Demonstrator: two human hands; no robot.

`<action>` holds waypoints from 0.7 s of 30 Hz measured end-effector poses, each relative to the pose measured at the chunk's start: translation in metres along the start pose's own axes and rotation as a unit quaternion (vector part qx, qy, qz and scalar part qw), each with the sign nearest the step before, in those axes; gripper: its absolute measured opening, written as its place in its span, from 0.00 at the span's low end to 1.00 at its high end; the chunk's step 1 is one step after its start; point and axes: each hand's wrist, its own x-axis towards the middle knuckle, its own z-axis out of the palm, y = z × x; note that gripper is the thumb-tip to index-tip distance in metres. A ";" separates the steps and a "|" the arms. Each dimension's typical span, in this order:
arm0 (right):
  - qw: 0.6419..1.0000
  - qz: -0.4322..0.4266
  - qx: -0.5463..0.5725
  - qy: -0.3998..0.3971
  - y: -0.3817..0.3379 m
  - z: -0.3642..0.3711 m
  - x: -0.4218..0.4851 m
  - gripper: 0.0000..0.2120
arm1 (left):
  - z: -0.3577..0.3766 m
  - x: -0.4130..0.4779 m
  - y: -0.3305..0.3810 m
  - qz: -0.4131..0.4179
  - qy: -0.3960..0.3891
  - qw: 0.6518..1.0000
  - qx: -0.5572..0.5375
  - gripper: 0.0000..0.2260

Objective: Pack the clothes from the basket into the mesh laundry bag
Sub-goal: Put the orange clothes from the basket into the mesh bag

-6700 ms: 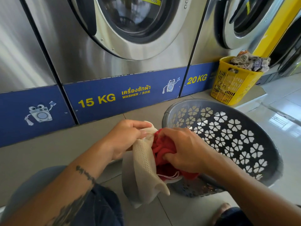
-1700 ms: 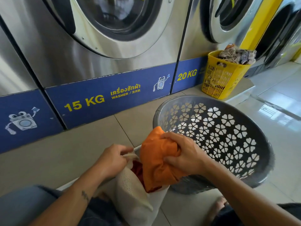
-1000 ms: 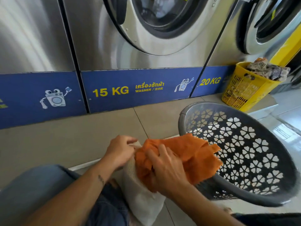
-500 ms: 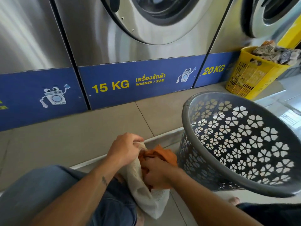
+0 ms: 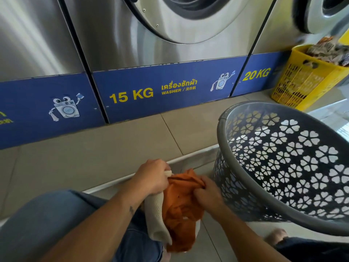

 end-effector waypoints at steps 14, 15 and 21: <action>0.953 -0.134 -0.187 -0.199 -0.030 0.048 0.002 0.42 | -0.010 0.004 -0.006 0.017 0.070 0.995 -0.071 0.10; 0.958 -0.105 -0.179 -0.197 -0.037 0.044 0.009 0.41 | -0.012 0.004 -0.007 0.008 0.064 0.995 -0.076 0.10; 0.961 -0.063 -0.194 -0.185 -0.042 -0.015 0.016 0.41 | -0.010 0.000 0.002 -0.015 -0.066 0.998 -0.008 0.19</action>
